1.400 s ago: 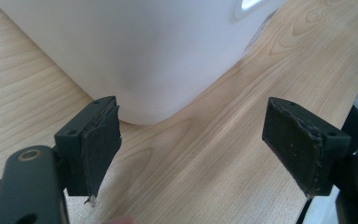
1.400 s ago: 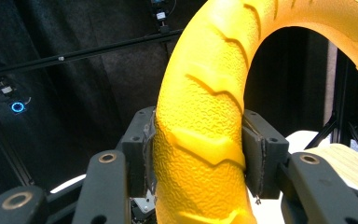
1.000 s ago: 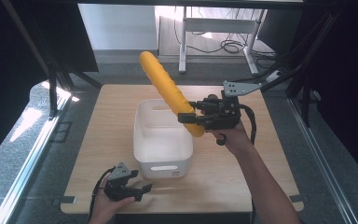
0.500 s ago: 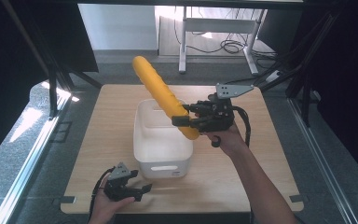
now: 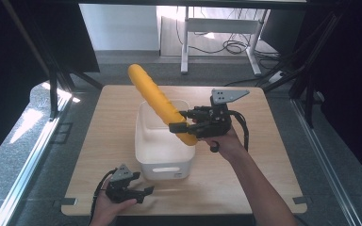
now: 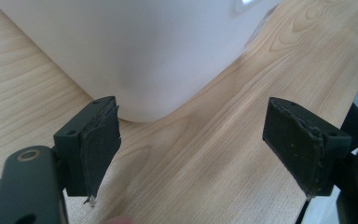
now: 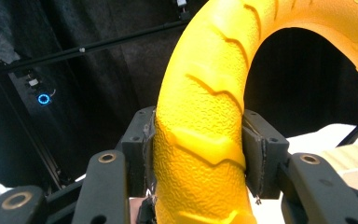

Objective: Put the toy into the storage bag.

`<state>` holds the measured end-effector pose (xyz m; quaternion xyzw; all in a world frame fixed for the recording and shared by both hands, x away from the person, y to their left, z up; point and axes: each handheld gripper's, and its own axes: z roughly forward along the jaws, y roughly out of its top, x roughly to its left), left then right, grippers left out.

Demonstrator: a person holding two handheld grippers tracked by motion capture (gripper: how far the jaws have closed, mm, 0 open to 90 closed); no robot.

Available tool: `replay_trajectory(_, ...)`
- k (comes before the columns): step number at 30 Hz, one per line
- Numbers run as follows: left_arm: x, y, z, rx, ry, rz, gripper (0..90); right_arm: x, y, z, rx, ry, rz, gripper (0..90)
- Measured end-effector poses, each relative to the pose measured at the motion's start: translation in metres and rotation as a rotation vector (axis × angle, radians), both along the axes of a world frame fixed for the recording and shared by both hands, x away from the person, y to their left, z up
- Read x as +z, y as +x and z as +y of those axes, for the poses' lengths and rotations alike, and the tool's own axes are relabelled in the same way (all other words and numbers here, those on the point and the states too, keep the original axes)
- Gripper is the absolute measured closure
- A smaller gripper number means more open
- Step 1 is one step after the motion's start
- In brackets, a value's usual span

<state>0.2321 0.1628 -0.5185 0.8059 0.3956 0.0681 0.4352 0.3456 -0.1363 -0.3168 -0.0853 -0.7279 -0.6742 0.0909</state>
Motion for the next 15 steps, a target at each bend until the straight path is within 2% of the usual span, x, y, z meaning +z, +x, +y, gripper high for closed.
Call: replay_trajectory(15,0.000,0.000,0.000,0.001,-0.001,-0.001,19.2,-0.016,0.004,0.005,0.017,-0.032,0.031,51.9)
